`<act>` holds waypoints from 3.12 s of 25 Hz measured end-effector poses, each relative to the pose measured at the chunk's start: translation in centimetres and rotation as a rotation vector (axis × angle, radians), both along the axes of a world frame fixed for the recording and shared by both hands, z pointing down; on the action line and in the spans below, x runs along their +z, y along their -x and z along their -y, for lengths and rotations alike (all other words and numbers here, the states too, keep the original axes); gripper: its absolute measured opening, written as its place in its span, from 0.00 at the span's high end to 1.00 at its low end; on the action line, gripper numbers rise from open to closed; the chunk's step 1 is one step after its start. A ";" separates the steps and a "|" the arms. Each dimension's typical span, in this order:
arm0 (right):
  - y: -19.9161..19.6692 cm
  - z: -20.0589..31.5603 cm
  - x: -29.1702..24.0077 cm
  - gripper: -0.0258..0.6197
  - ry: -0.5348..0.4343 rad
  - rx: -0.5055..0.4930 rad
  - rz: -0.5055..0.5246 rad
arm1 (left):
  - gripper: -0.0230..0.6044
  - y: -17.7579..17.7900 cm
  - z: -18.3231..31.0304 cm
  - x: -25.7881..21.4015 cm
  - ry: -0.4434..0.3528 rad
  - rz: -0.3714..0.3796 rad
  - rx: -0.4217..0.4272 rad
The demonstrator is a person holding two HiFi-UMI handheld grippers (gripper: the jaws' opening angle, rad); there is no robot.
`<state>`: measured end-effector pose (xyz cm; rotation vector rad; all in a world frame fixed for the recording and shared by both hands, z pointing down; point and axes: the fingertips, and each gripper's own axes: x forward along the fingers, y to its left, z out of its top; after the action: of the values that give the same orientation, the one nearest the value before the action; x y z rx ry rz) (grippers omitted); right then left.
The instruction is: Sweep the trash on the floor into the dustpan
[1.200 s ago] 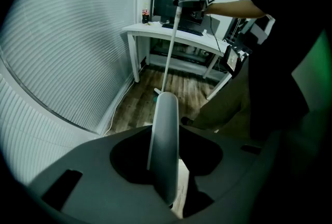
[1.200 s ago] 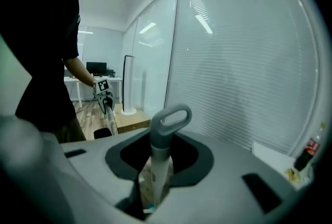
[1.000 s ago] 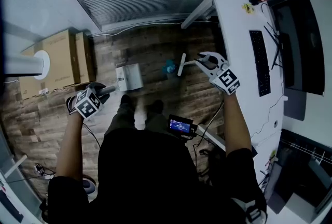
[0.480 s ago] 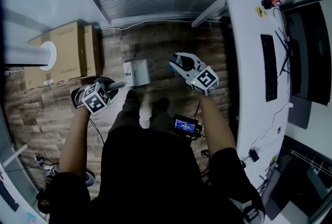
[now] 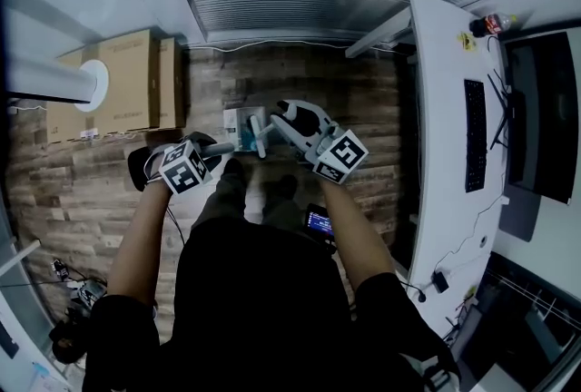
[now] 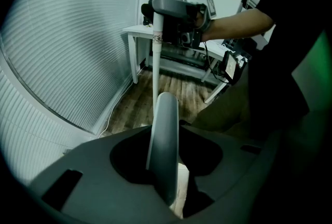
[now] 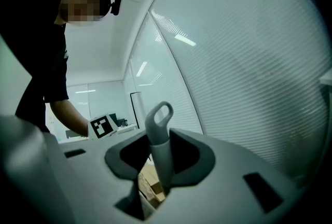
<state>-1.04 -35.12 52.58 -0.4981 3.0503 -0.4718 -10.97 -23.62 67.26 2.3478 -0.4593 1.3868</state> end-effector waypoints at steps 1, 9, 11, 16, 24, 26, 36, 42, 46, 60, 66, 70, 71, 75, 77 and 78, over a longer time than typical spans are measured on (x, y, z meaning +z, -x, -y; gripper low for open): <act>0.4 -0.2 -0.1 0.81 0.003 0.000 0.005 | 0.79 0.1 0.0 0.0 0.000 -0.004 -0.001; 0.6 -0.9 -3.0 0.81 -0.043 0.025 -0.057 | 0.79 1.3 0.2 0.0 -0.015 -0.028 0.000; 0.2 -1.0 -4.3 0.81 -0.055 0.040 -0.071 | 0.78 2.1 0.6 -0.1 -0.026 -0.015 0.006; -2.1 -1.3 -8.0 0.81 -0.076 0.125 -0.065 | 0.70 3.5 1.9 -2.9 -0.060 -0.083 -0.007; -8.3 -2.2 -13.4 0.81 -0.063 0.342 0.023 | 0.80 4.2 6.2 -15.1 -0.301 -0.427 -0.093; -9.6 -2.9 -14.7 0.81 -0.072 0.396 0.048 | 0.87 3.9 6.8 -18.7 -0.382 -0.567 -0.140; -12.1 -9.7 -20.7 0.83 -0.268 0.566 -0.073 | 0.97 5.1 7.3 -29.8 -0.638 -1.011 -0.417; -13.2 -15.6 -20.6 0.84 -0.292 0.657 -0.082 | 0.97 6.0 2.8 -32.6 -0.734 -1.049 -0.495; -14.0 -20.1 -19.4 0.84 -0.274 0.709 -0.101 | 0.97 4.4 -2.5 -32.4 -0.719 -1.041 -0.483; -14.1 -33.5 -15.1 0.84 -0.206 0.776 -0.130 | 0.97 1.0 -17.8 -29.6 -0.625 -1.002 -0.404; -12.1 -35.7 -15.0 0.84 -0.197 0.831 -0.149 | 0.97 2.5 -18.5 -28.3 -0.613 -0.990 -0.386; -10.1 -36.6 -15.4 0.84 -0.200 0.859 -0.154 | 0.97 3.8 -18.9 -28.3 -0.591 -0.987 -0.344; -9.5 -36.8 -15.6 0.84 -0.203 0.865 -0.153 | 0.97 4.4 -19.1 -28.3 -0.589 -0.986 -0.332; -7.2 -37.9 -15.9 0.84 -0.214 0.903 -0.155 | 0.97 6.5 -19.9 -27.0 -0.599 -0.933 -0.286; -6.2 -38.5 -15.7 0.84 -0.217 0.915 -0.171 | 0.97 7.1 -20.4 -26.2 -0.614 -0.899 -0.262; -5.8 -38.6 -15.5 0.84 -0.215 0.919 -0.179 | 0.97 7.5 -20.6 -26.0 -0.616 -0.897 -0.257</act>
<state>4.71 3.50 37.11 -1.8310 2.5383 -0.0498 -18.43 -2.98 41.30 2.9071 -0.9301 -0.0240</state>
